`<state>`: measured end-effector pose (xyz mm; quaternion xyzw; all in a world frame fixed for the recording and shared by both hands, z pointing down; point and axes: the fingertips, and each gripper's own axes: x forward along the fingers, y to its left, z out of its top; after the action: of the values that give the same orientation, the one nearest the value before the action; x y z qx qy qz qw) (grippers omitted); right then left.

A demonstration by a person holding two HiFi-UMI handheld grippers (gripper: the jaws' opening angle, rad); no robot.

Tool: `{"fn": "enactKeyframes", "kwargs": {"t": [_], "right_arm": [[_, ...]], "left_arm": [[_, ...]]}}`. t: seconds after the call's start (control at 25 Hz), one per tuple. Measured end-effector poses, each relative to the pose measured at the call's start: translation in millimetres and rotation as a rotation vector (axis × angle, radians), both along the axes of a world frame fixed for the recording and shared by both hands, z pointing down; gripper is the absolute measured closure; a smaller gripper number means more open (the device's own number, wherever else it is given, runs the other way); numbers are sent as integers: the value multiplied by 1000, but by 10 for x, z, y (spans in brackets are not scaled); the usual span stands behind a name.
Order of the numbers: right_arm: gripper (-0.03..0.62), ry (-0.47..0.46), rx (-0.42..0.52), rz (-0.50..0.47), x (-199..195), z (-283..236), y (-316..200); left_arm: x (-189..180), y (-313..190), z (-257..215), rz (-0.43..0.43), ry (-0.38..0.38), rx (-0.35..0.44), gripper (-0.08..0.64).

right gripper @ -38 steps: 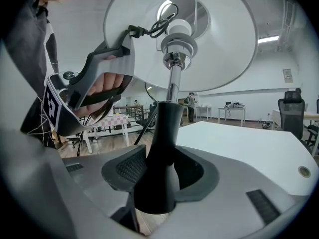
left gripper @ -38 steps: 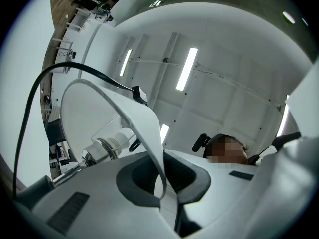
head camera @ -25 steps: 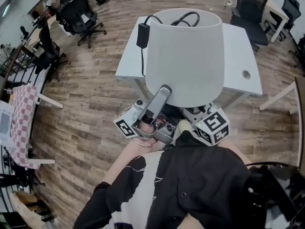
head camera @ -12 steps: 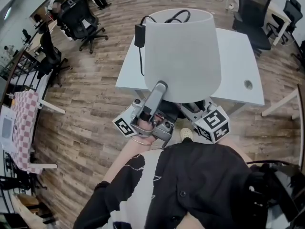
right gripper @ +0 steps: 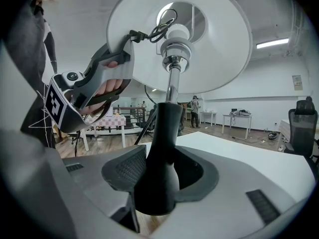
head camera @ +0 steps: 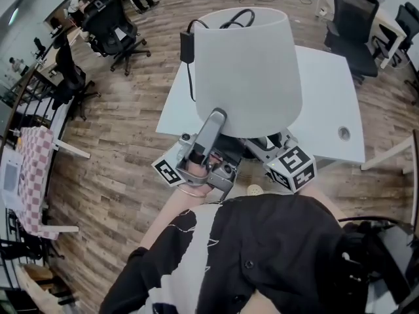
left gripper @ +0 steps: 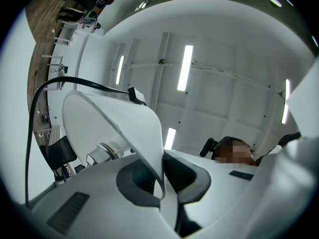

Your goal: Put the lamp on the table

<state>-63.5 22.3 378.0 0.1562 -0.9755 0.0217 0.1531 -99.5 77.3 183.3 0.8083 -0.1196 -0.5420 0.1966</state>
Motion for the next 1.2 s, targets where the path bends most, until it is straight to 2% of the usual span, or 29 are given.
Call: {"fn": "enactKeyframes", "kwargs": {"t": [0.72,1.2], "right_arm": [[408,9,-30,-70,-239,108,-1016],[411,16,-55,-86,-386,226,-1584]], "left_arm": [[-289,-1062,111,-106,2,-51,529],[-428,-1651,226,-125,-13,-72,529]]}}
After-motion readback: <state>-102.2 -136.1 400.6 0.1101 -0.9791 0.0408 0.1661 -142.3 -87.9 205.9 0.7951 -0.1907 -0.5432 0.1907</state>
